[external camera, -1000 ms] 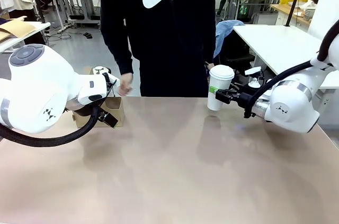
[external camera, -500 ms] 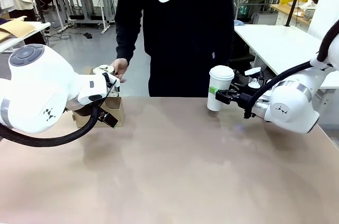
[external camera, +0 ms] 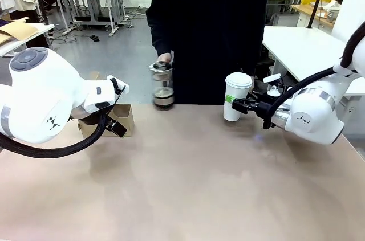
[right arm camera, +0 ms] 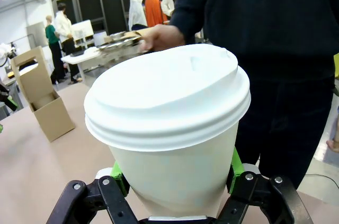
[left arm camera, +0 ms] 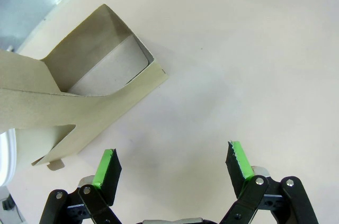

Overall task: Pour a drink into a cup and package it in a carrier.
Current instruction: When a person places the Paper Cup Lid on the 600 ml Paper Cup , lift the 600 ml Paper Cup.

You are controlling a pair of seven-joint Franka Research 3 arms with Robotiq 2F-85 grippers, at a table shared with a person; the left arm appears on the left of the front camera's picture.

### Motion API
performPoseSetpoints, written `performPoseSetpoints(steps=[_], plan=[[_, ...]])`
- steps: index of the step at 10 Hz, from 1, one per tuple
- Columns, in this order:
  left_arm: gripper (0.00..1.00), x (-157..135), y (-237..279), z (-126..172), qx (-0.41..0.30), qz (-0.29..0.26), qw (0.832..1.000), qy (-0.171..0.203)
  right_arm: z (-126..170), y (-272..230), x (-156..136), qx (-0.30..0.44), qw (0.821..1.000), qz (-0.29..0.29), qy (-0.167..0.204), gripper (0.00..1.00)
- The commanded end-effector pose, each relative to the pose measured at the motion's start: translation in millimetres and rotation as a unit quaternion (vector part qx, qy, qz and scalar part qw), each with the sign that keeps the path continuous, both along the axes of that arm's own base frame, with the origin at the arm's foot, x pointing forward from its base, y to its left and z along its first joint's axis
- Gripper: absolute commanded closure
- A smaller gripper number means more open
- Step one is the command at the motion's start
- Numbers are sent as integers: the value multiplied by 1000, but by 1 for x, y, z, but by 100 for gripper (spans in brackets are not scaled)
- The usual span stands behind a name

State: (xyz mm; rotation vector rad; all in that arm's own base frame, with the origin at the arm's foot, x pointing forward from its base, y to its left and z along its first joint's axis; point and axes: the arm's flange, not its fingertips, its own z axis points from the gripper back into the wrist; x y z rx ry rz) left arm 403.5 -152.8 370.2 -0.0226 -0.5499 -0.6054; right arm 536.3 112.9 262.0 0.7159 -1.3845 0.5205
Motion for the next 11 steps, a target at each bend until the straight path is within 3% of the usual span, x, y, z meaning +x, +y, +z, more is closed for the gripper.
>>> performPoseSetpoints(steps=[1, 10, 11], plan=[[0, 0, 1, 0, -1, 0, 1000, 0, 5, 1, 2, 3, 1000, 7, 3, 20], [0, 0, 1, 0, -1, 0, 1000, 0, -2, -1, 0, 0, 1000, 1, 1, 20], [0, 0, 1, 0, -1, 0, 1000, 0, -15, -6, -12, -1, 1000, 3, 1, 20]])
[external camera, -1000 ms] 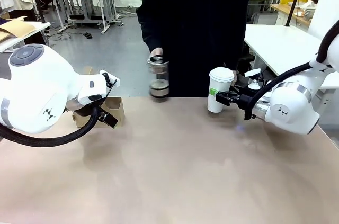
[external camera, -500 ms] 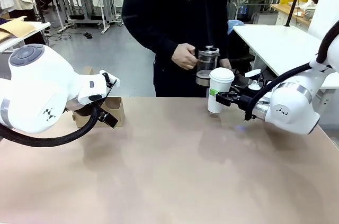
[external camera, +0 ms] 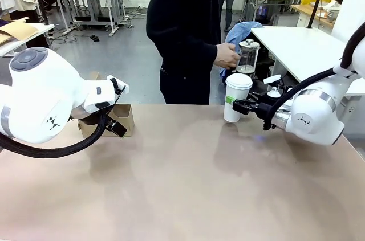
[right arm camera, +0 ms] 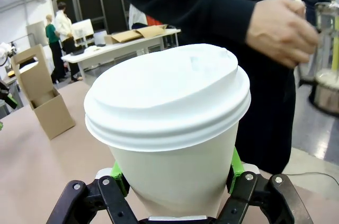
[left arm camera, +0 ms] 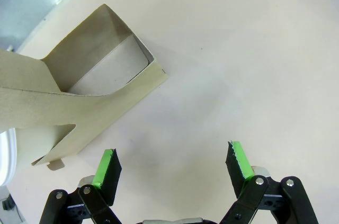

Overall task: Pour a drink into a cup and package it in a carrier.
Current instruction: When a person places the Paper Cup Lid on the 600 ml Paper Cup , lift the 600 ml Paper Cup.

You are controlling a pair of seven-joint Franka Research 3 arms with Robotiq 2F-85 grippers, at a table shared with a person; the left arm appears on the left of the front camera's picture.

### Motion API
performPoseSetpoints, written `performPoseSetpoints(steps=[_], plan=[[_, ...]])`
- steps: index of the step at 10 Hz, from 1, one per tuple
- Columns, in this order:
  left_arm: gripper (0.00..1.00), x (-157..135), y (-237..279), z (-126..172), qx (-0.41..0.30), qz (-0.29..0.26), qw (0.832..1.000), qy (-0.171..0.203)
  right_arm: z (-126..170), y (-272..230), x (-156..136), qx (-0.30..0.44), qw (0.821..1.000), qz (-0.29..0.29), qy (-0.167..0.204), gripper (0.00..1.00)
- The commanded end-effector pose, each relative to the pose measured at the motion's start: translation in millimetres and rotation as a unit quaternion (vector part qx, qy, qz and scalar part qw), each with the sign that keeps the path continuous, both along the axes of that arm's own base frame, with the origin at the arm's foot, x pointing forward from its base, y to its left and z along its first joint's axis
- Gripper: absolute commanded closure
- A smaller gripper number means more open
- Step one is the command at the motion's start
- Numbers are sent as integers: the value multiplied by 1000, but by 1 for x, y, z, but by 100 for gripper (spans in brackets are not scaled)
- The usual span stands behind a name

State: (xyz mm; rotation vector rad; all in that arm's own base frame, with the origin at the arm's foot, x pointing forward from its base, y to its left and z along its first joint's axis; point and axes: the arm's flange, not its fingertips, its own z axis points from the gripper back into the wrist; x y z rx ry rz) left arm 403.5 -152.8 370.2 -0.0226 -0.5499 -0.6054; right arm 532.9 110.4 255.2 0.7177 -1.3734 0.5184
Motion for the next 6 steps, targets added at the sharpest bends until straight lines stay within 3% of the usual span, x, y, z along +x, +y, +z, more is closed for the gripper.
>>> performPoseSetpoints(steps=[1, 6], plan=[[0, 0, 1, 0, -1, 0, 1000, 0, 4, 0, 1, 2, 1000, 4, -3, 20], [0, 0, 1, 0, -1, 0, 1000, 0, -3, -2, -2, -1, 1000, -1, 4, 20]])
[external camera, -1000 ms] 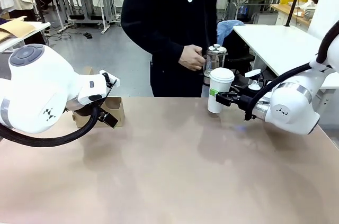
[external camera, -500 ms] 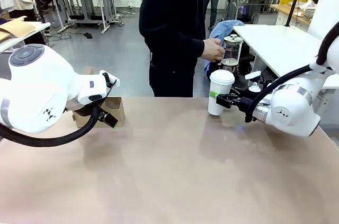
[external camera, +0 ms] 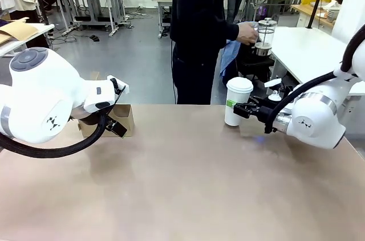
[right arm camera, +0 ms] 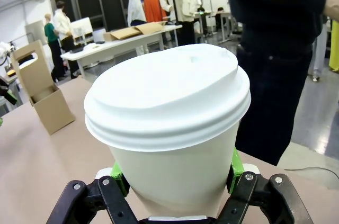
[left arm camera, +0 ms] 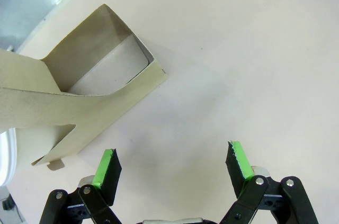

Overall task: Pour a drink into a cup and package it in a carrier.
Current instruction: When a person places the Paper Cup Lid on the 600 ml Paper Cup , lift the 600 ml Paper Cup.

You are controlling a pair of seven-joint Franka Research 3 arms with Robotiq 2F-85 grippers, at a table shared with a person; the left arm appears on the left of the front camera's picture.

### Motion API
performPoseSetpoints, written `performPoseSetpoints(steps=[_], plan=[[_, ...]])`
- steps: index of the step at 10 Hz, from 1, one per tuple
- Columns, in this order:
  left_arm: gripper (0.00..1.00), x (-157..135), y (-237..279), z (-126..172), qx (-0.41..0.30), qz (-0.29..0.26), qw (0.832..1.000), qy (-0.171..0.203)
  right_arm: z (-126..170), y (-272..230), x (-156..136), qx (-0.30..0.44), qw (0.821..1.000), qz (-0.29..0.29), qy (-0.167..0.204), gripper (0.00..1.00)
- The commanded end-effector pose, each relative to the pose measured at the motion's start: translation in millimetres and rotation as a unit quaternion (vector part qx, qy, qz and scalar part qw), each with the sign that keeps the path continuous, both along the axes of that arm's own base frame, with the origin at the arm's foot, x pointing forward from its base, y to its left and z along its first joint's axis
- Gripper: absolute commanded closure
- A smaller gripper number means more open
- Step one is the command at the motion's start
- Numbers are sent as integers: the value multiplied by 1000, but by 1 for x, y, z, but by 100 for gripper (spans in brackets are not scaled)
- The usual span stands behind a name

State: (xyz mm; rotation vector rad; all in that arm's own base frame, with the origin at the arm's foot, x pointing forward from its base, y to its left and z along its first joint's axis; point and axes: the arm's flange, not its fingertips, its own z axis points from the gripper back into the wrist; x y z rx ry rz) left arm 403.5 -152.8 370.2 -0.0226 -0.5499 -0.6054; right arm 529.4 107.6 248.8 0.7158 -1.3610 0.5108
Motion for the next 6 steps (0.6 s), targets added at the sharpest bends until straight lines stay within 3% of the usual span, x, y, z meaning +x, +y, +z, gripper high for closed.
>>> performPoseSetpoints(steps=[1, 4, 5, 6], plan=[[0, 0, 1, 0, -1, 0, 1000, 0, 3, 1, 1, 0, 1000, 0, -3, 20], [0, 0, 1, 0, -1, 0, 1000, 0, 0, 0, 0, 0, 1000, 0, 0, 20], [0, 0, 1, 0, -1, 0, 1000, 0, -11, -7, -21, -16, 1000, -3, -1, 20], [0, 0, 1, 0, -1, 0, 1000, 0, 0, -1, 0, -17, 1000, -5, -4, 20]])
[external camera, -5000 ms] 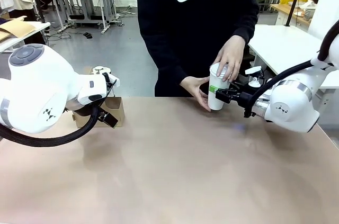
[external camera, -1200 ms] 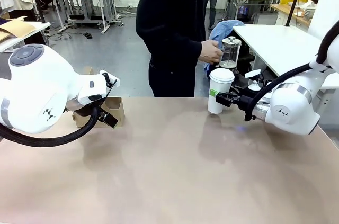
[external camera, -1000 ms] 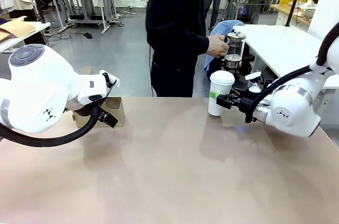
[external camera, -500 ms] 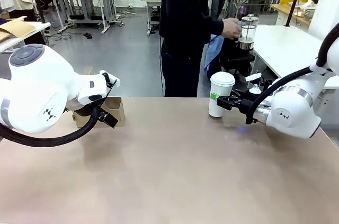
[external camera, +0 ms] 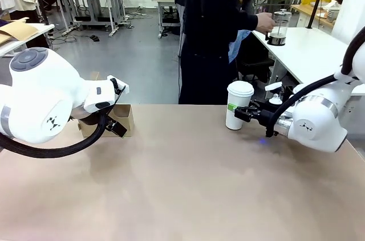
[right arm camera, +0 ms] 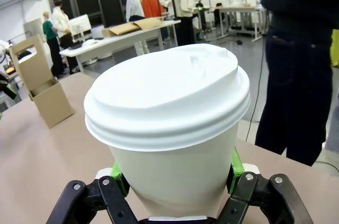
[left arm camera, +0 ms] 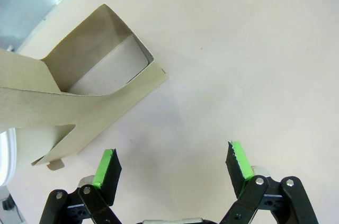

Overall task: Pour a drink into a cup and package it in a carrier.
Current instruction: When a person places the Paper Cup Lid on the 600 ml Paper Cup , lift the 600 ml Paper Cup.

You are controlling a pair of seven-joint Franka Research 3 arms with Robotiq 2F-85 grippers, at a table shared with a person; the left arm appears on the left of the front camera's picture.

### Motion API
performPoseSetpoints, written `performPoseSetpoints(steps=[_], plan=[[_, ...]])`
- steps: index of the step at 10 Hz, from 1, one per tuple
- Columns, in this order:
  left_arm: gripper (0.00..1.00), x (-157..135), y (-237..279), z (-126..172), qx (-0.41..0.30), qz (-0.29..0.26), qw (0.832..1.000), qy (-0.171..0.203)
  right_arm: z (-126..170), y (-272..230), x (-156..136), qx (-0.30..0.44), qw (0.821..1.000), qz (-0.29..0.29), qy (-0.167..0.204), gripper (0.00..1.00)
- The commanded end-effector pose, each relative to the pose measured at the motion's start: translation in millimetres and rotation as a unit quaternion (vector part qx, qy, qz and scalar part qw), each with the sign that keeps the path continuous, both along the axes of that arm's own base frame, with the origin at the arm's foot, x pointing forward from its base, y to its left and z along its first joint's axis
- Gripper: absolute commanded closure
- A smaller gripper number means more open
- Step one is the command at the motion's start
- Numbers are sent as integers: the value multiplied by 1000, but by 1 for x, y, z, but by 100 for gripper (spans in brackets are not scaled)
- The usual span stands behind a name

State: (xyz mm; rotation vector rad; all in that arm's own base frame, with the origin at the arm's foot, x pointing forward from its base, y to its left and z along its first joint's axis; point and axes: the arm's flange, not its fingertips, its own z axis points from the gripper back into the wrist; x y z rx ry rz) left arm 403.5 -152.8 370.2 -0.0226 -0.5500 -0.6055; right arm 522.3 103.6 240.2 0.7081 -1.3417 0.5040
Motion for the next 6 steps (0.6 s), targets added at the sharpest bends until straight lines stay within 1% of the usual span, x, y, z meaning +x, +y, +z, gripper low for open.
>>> performPoseSetpoints(steps=[1, 2, 3, 4, 5, 6], plan=[[0, 0, 1, 0, -1, 0, 1000, 0, 2, 0, 2, -14, 1000, -3, -13, 20], [0, 0, 1, 0, -1, 0, 1000, 0, -1, -3, -11, -13, 1000, 0, -13, 20], [0, 0, 1, 0, -1, 0, 1000, 0, 11, 2, 6, -13, 1000, 4, -14, 20], [0, 0, 1, 0, -1, 0, 1000, 0, 2, -1, -1, -7, 1000, 15, -16, 20], [0, 0, 1, 0, -1, 0, 1000, 0, 3, -2, -9, -7, 1000, 18, -17, 20], [0, 0, 1, 0, -1, 0, 1000, 0, 9, 2, 7, -1, 999, 31, -14, 20]])
